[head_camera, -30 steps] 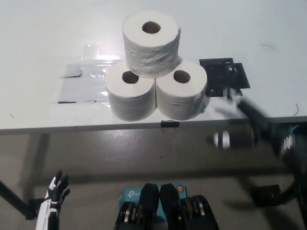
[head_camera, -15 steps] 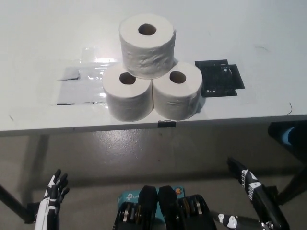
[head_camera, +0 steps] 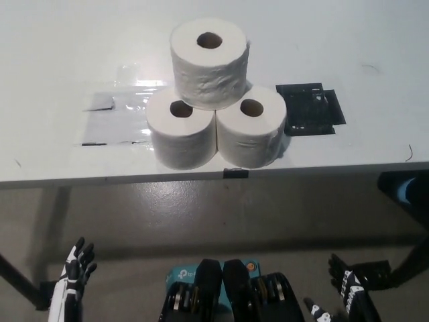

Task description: A few rolls of toilet paper are kept infront of the robot and the robot uses its right hand to lift one of the rolls and and places it on top of the other rolls to stack it.

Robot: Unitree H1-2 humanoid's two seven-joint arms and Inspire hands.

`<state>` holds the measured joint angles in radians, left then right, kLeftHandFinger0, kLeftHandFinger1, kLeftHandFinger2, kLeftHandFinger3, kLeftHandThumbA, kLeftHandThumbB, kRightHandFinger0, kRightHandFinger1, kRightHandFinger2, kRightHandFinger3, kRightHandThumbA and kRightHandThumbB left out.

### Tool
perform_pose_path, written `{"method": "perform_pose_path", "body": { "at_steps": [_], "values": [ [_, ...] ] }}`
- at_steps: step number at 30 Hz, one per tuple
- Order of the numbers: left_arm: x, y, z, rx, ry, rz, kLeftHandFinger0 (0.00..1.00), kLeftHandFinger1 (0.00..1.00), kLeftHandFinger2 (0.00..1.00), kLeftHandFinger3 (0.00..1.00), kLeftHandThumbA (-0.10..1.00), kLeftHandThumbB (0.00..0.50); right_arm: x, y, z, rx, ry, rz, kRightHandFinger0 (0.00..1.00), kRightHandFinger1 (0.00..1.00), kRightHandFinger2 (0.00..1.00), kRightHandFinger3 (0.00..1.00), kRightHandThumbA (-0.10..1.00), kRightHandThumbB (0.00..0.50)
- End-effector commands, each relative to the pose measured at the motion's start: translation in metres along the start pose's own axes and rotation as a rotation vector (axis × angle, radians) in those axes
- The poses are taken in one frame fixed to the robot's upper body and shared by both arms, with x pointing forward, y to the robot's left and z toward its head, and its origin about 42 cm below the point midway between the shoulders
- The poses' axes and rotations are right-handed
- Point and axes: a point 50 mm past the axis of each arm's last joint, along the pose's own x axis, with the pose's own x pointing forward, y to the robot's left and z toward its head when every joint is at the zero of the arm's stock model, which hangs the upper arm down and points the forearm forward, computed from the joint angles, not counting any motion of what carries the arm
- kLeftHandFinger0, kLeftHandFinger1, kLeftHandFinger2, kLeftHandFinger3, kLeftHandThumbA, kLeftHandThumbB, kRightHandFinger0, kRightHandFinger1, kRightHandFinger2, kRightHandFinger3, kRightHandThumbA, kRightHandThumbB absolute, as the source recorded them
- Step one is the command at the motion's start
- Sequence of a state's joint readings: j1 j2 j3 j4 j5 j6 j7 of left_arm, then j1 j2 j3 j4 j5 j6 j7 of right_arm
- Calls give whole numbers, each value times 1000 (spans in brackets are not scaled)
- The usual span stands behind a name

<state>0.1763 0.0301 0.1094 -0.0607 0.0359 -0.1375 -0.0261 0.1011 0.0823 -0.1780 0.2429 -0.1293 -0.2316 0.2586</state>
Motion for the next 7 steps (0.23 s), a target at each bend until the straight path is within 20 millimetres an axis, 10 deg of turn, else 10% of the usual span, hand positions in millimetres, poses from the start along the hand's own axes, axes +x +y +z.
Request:
{"method": "perform_pose_path", "body": {
  "at_steps": [1, 7],
  "values": [
    [1, 1, 19, -27, -74, 1, 1000, 1000, 1000, 1000, 1000, 0, 17, -6, 16, 72, -248, -132, 1000, 1000, 1000, 1000, 640, 221],
    [2, 3, 23, -14, -80, -7, 1000, 1000, 1000, 1000, 1000, 0, 19, -5, 24, 75, -264, -157, 1000, 1000, 1000, 1000, 707, 218]
  ]
}}
